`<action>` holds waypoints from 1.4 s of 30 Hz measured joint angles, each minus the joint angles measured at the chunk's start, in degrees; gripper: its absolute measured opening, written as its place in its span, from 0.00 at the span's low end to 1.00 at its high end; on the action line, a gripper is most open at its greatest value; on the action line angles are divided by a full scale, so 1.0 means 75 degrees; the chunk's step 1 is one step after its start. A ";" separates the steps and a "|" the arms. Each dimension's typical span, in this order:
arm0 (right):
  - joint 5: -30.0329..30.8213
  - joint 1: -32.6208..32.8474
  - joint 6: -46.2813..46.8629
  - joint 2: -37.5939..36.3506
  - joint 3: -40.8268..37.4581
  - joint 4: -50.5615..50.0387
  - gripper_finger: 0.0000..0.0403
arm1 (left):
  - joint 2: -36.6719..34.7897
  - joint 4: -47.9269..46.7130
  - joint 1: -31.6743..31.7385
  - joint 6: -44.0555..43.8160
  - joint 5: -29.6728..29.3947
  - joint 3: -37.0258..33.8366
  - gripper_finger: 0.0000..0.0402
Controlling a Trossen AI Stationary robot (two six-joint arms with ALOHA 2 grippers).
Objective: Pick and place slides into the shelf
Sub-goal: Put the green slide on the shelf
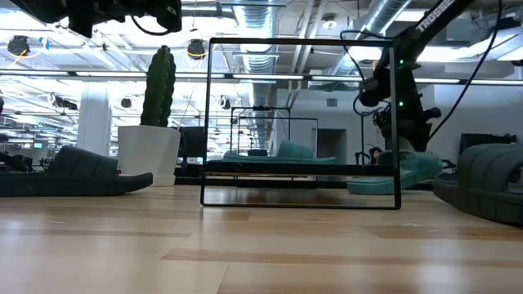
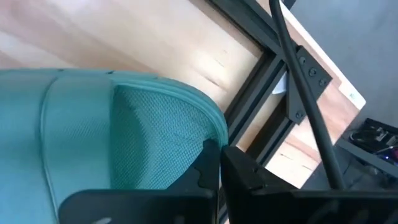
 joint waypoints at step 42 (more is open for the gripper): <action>-0.0431 0.0237 -0.0494 -0.1289 0.0884 -0.1723 0.00 | 0.0000 -0.0001 -0.0003 0.0003 0.0000 0.0000 0.14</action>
